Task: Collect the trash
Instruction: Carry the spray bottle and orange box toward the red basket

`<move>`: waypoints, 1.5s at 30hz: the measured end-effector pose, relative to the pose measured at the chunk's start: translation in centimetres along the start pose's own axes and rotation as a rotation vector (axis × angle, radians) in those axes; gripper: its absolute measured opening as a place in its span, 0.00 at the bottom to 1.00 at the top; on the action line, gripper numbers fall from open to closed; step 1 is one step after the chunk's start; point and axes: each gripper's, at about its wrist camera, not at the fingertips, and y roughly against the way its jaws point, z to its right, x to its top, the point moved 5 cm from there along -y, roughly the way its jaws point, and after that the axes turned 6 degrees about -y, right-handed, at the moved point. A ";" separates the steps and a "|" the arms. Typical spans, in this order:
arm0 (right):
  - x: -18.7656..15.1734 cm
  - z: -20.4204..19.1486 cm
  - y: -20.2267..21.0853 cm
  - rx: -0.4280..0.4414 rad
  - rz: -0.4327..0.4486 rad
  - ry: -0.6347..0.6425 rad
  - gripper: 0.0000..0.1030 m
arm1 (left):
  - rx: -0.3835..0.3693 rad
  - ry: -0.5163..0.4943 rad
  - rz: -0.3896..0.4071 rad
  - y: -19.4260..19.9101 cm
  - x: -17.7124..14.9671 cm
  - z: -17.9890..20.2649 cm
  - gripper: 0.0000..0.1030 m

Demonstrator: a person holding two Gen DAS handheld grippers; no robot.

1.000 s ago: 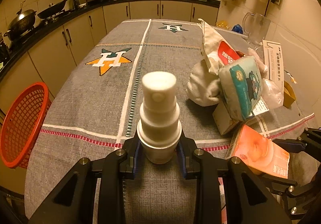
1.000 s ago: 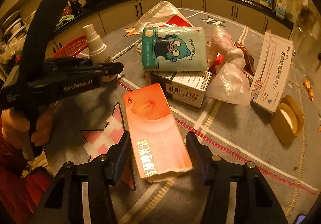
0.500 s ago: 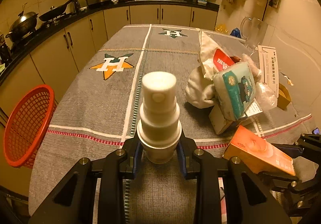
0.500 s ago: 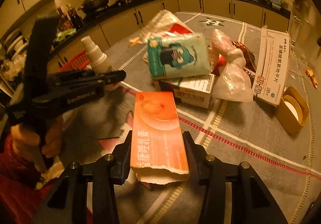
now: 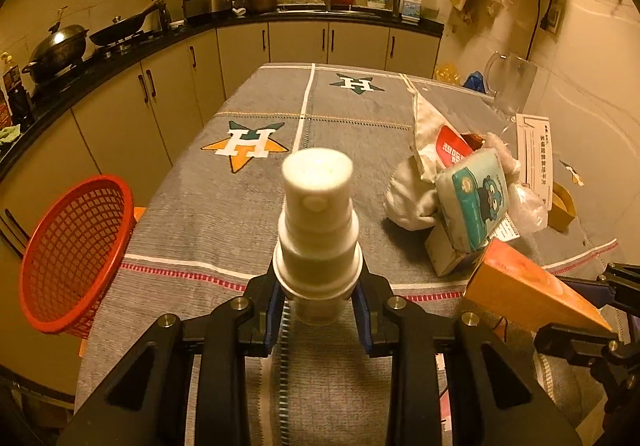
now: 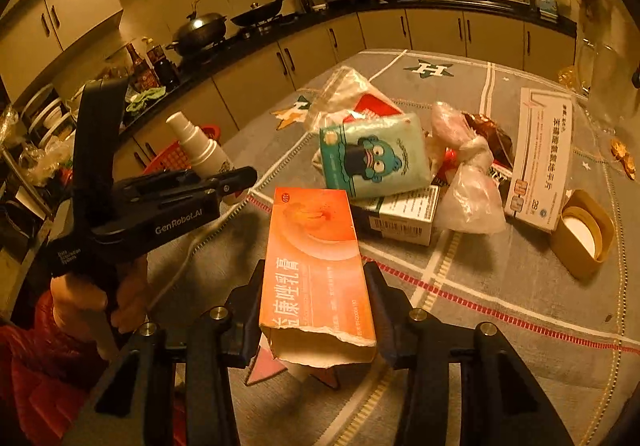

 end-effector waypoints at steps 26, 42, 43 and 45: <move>9.5 -11.4 -7.5 0.221 -0.048 0.036 0.49 | 0.186 0.197 0.101 6.0 1.2 -15.8 0.28; 10.2 -10.4 -8.6 0.173 -0.038 0.007 0.49 | -0.076 0.087 -0.152 0.4 -4.9 -10.2 0.42; 10.1 -10.3 -8.4 0.174 -0.035 0.005 0.49 | -0.079 0.086 -0.159 0.1 -4.9 -10.0 0.40; 9.9 -10.2 -8.2 0.185 -0.034 0.003 0.49 | -0.065 0.084 -0.174 -0.5 -5.0 -9.6 0.35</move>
